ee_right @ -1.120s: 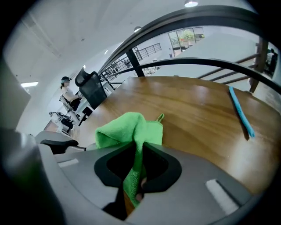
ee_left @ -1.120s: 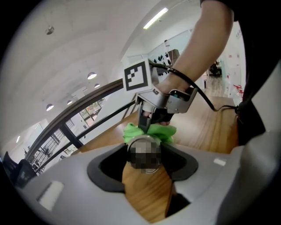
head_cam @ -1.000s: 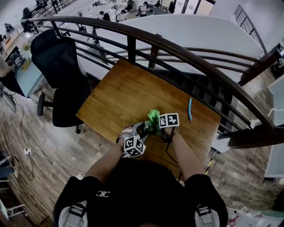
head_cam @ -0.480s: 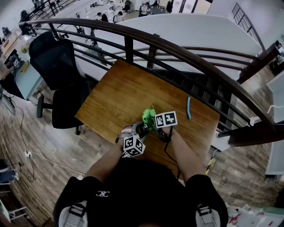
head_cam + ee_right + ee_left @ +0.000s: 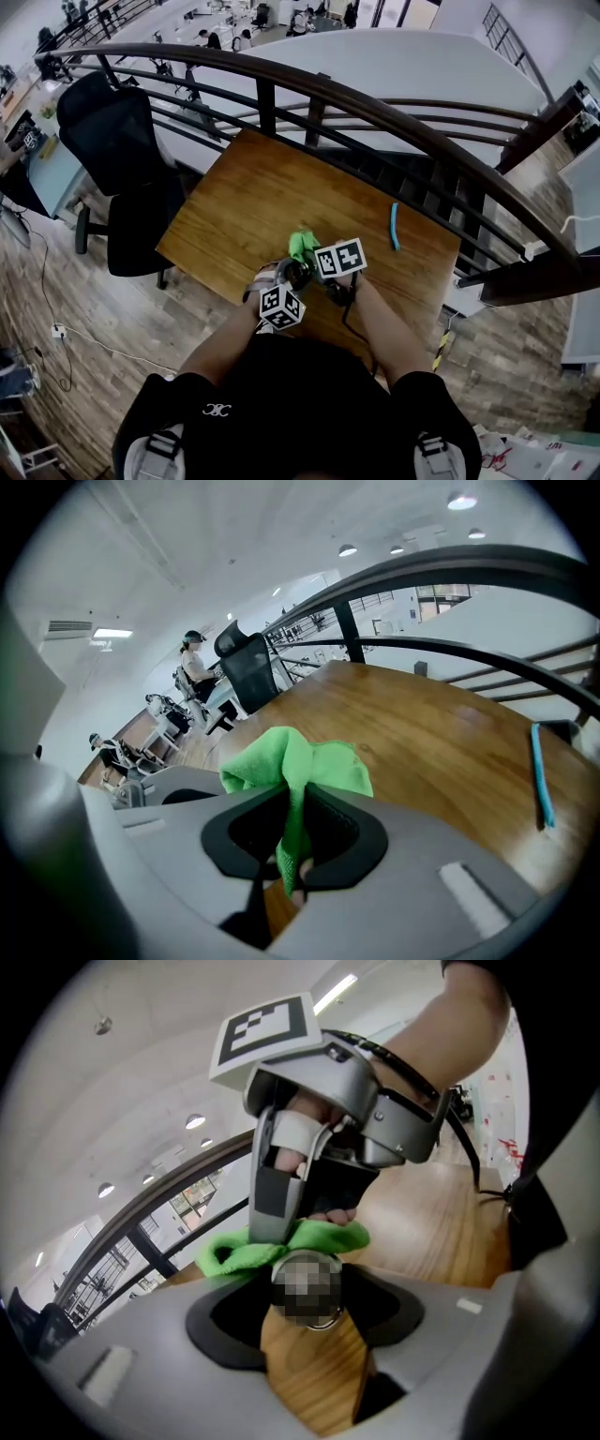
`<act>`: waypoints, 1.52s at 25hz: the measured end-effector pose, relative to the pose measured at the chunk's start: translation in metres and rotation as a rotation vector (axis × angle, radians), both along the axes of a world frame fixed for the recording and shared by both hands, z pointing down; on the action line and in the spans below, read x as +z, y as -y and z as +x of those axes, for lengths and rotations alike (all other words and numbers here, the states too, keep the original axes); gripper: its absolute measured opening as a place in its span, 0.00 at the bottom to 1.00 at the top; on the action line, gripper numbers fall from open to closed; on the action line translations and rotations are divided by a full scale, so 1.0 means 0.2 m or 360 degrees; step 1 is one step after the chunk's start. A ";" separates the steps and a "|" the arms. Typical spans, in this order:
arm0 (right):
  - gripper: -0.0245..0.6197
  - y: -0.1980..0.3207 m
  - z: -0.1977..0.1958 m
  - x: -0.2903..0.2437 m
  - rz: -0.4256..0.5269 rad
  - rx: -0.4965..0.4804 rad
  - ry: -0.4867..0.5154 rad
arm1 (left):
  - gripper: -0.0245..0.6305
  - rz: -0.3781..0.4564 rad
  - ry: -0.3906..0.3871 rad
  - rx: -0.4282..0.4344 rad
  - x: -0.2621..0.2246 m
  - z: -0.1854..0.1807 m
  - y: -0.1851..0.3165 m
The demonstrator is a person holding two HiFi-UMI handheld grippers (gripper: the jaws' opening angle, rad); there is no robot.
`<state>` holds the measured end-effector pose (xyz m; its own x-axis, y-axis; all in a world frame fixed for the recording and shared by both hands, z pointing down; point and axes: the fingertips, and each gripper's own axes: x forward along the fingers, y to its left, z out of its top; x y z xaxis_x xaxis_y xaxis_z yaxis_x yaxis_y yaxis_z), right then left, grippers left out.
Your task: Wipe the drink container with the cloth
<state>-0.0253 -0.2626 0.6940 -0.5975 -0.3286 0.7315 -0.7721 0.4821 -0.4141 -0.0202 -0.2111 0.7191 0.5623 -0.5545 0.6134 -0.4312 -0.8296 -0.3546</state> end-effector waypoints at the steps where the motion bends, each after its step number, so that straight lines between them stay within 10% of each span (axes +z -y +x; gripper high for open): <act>1: 0.11 0.00 0.00 -0.01 -0.0002 0.0009 0.0016 | 0.48 -0.0004 -0.0006 -0.0006 0.00 0.00 0.00; 16: 0.11 -0.04 0.14 -0.32 0.0223 0.0303 0.0470 | 0.48 -0.0090 -0.0106 -0.0085 -0.02 0.03 0.06; 25: 0.11 -0.08 0.53 -0.60 0.0686 0.0666 0.0236 | 0.48 -0.0120 -0.0130 -0.0094 -0.05 0.12 0.14; 38: 0.11 -0.26 0.86 -0.70 0.0777 0.0936 0.0147 | 0.48 -0.0129 -0.0171 -0.0139 -0.06 0.29 0.27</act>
<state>0.1464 -0.2114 0.5549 -0.2760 -0.8840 0.3775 -0.9306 0.1474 -0.3351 0.0377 -0.2656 0.7064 0.5789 -0.5554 0.5970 -0.5346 -0.8114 -0.2364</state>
